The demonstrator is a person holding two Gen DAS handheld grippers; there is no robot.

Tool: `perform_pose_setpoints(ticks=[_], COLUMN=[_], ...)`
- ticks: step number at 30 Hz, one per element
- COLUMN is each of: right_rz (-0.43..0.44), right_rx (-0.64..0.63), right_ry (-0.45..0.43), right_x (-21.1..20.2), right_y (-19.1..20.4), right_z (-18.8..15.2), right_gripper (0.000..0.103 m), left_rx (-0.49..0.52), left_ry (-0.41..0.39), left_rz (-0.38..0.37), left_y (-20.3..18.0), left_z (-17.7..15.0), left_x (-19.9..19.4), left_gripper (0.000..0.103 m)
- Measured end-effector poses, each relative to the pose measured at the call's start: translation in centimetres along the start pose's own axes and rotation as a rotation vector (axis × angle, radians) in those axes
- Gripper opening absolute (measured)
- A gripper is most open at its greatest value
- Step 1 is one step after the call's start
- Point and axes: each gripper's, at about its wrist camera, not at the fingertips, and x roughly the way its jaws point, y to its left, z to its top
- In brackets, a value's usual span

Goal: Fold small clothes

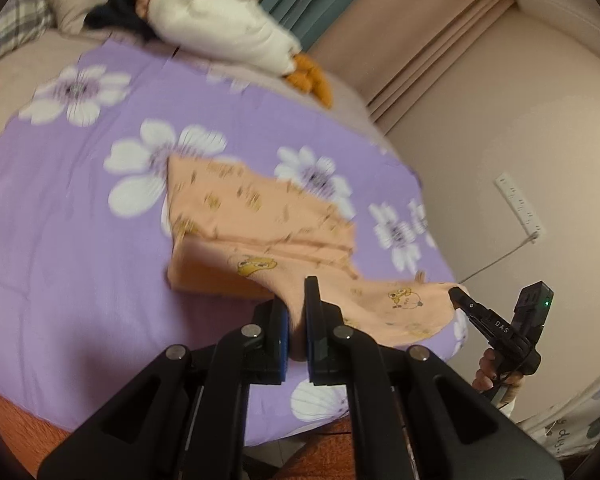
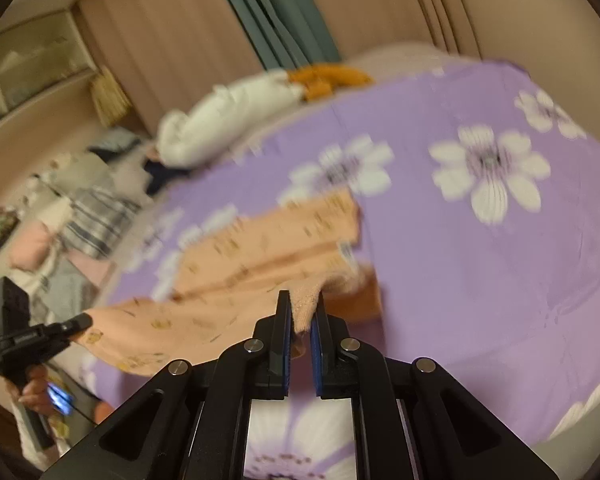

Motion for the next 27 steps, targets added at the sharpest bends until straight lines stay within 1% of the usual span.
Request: perform_pose_setpoints(ticks=[1, 4, 7, 10, 15, 18, 23, 25, 27], right_rz=[0.015, 0.046, 0.049, 0.05, 0.052, 0.051, 0.052, 0.039, 0.019], right_rx=[-0.001, 0.002, 0.013, 0.025, 0.019, 0.022, 0.013, 0.02, 0.028], right_ry=[-0.025, -0.057, -0.062, -0.057, -0.068, -0.068, -0.054, -0.043, -0.029], right_x=[-0.9, -2.2, -2.7, -2.9, -2.7, -1.7, 1.5, 3.2, 4.9], right_y=[0.3, 0.8, 1.2, 1.2, 1.1, 1.1, 1.5, 1.4, 1.0], right_z=[0.4, 0.3, -0.3, -0.5, -0.4, 0.6, 3.2, 4.2, 5.0], right_gripper=[0.01, 0.01, 0.01, 0.01, 0.01, 0.01, 0.01, 0.01, 0.01], left_rx=[0.009, 0.017, 0.003, -0.014, -0.044, -0.061, -0.09, -0.105, -0.122], left_ry=[-0.015, -0.028, -0.014, -0.009, -0.02, -0.028, -0.044, -0.043, -0.044], left_rz=[0.004, 0.009, -0.001, 0.009, 0.019, 0.024, 0.041, 0.046, 0.067], left_y=[-0.4, -0.9, -0.8, -0.6, 0.0, 0.4, 1.5, 2.1, 3.0], left_z=[0.2, 0.2, -0.4, -0.8, -0.4, 0.5, 2.9, 3.9, 5.1], left_x=[-0.8, -2.1, -2.6, -2.7, -2.4, -1.5, 1.0, 2.1, 3.6], left_gripper=[0.006, 0.006, 0.006, 0.006, 0.006, 0.006, 0.006, 0.006, 0.006])
